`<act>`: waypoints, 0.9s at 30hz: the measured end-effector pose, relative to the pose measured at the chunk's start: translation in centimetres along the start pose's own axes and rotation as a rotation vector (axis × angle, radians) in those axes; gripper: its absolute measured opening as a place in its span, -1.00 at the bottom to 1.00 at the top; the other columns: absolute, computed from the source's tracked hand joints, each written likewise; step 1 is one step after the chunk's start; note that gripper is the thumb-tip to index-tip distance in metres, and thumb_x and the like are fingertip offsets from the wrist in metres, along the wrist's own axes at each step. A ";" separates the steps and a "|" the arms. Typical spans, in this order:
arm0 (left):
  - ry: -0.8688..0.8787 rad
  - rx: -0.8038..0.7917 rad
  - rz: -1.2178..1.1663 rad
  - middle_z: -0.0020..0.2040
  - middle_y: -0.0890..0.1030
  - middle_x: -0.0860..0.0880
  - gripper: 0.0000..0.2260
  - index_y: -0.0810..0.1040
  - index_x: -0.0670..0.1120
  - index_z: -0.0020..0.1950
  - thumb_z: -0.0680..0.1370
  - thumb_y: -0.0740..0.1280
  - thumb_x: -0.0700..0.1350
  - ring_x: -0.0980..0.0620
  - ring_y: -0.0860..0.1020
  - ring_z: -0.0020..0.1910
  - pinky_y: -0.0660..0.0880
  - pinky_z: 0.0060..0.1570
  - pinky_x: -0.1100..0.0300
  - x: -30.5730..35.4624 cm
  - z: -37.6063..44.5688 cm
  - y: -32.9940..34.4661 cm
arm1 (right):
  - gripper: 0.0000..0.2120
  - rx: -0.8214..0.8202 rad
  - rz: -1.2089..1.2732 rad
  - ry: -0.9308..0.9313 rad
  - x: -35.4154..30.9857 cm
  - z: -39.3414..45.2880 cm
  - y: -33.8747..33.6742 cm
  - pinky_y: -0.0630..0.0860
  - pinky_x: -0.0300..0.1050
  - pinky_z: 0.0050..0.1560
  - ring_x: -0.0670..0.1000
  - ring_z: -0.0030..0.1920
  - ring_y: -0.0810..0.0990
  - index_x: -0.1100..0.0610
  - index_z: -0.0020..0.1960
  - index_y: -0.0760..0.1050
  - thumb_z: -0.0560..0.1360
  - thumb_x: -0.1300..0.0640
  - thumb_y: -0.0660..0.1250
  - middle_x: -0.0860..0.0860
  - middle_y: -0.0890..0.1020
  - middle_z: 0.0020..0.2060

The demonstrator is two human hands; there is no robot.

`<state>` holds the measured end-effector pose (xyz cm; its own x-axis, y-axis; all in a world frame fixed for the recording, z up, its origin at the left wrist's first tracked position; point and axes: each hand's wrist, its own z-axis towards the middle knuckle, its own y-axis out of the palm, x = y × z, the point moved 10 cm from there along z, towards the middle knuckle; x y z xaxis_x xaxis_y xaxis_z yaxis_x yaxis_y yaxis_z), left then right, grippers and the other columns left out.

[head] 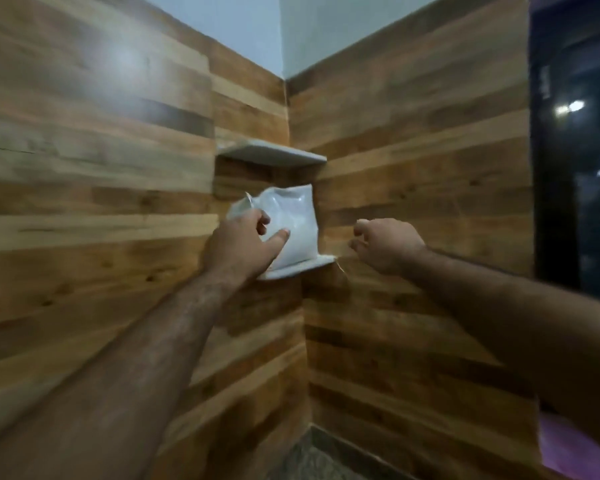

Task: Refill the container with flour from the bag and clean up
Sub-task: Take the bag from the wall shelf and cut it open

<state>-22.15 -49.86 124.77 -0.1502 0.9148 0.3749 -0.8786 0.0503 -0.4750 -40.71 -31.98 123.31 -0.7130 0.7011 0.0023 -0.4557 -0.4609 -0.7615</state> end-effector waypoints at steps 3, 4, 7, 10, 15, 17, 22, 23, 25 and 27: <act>-0.031 0.091 0.028 0.13 0.69 0.02 -0.56 0.63 0.00 0.27 0.51 0.50 0.22 -0.08 0.66 0.12 0.60 0.08 0.05 -4.1 6.2 -0.8 | -0.84 0.072 0.001 0.002 -2.4 7.7 1.2 0.48 -0.07 -0.27 0.00 -0.16 0.61 -0.01 0.08 0.50 0.72 -0.07 0.23 -0.04 0.67 -0.08; -0.039 0.108 0.039 0.22 0.67 0.00 -0.50 0.60 -0.01 0.34 0.51 0.51 0.23 -0.09 0.64 0.19 0.58 0.12 0.05 -5.1 7.9 -0.8 | -0.88 0.083 0.002 0.021 -2.9 9.9 1.7 0.48 -0.07 -0.26 0.01 -0.15 0.62 -0.01 0.10 0.49 0.73 -0.03 0.23 -0.02 0.67 -0.07; -0.041 0.081 0.134 0.38 0.56 -0.04 -0.27 0.49 -0.04 0.47 0.45 0.51 0.35 -0.14 0.58 0.33 0.56 0.22 -0.02 -7.4 11.6 0.6 | -0.79 0.095 -0.022 0.050 -4.0 16.2 3.4 0.50 -0.01 -0.16 0.10 -0.09 0.61 0.01 0.31 0.47 0.70 0.03 0.23 0.05 0.69 0.03; -0.018 0.035 0.239 0.32 0.56 -0.05 -0.26 0.54 -0.06 0.40 0.42 0.50 0.41 -0.14 0.58 0.29 0.54 0.16 0.00 -8.9 13.7 2.6 | -0.58 0.074 -0.059 0.040 -5.3 21.9 4.8 0.53 -0.01 -0.09 0.17 0.09 0.68 -0.09 0.50 0.38 0.66 0.04 0.26 0.05 0.70 0.20; 0.021 0.109 0.199 -0.03 0.60 0.06 -0.56 0.59 0.01 0.04 0.49 0.43 0.38 -0.04 0.61 -0.03 0.57 -0.08 0.06 -10.3 15.7 3.6 | -0.48 0.050 -0.030 -0.006 -7.5 27.8 7.1 0.64 0.00 0.10 0.17 0.28 0.66 -0.13 0.66 0.27 0.72 0.03 0.22 0.05 0.63 0.39; 0.017 0.103 0.176 -0.14 0.60 0.08 -0.58 0.57 0.04 -0.06 0.52 0.39 0.39 0.01 0.60 -0.13 0.59 -0.13 0.07 -10.6 16.2 4.2 | -0.55 -0.003 -0.040 -0.036 -7.9 29.1 8.6 0.65 0.01 0.17 0.16 0.29 0.66 -0.08 0.61 0.36 0.74 0.04 0.20 0.05 0.63 0.39; 0.097 0.144 0.196 -0.28 0.49 0.06 -0.66 0.47 -0.02 -0.16 0.71 0.28 0.15 0.03 0.51 -0.27 0.33 -0.32 0.13 -9.8 16.1 4.6 | -0.87 0.070 0.071 -0.040 -7.1 29.2 9.8 0.60 -0.09 -0.08 0.02 -0.04 0.65 -0.07 0.11 0.50 0.75 0.09 0.20 0.00 0.68 0.06; 0.102 0.152 0.217 -0.27 0.48 0.04 -0.70 0.46 -0.03 -0.15 0.72 0.26 0.07 -0.02 0.52 -0.25 0.34 -0.28 0.11 -9.7 16.3 4.6 | -0.85 0.102 0.119 -0.017 -6.7 29.0 9.7 0.58 -0.09 -0.11 0.01 -0.08 0.63 -0.05 0.09 0.51 0.74 0.11 0.20 0.00 0.68 0.03; 0.089 0.164 0.194 -0.22 0.56 -0.03 -0.76 0.46 -0.05 -0.12 0.73 0.26 -0.03 -0.05 0.52 -0.23 0.38 -0.27 0.08 -9.8 16.8 4.4 | -0.79 0.158 0.216 0.049 -6.2 28.7 9.4 0.53 -0.05 -0.08 0.04 -0.07 0.60 0.02 0.16 0.57 0.73 0.14 0.16 0.01 0.67 0.04; 0.074 0.191 0.135 -0.23 0.57 -0.04 -0.77 0.47 -0.07 -0.13 0.72 0.26 -0.07 -0.07 0.54 -0.24 0.42 -0.30 0.07 -9.7 16.7 3.9 | -0.74 0.214 0.298 0.130 -5.7 28.1 8.7 0.50 -0.05 -0.03 0.11 -0.05 0.56 0.08 0.16 0.59 0.72 0.12 0.13 0.07 0.67 0.06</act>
<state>-31.73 -65.20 132.59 -0.2447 0.9353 0.2558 -0.9237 -0.1446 -0.3547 -55.51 -55.26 134.88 -0.7640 0.5758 -0.2912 -0.3493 -0.7484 -0.5638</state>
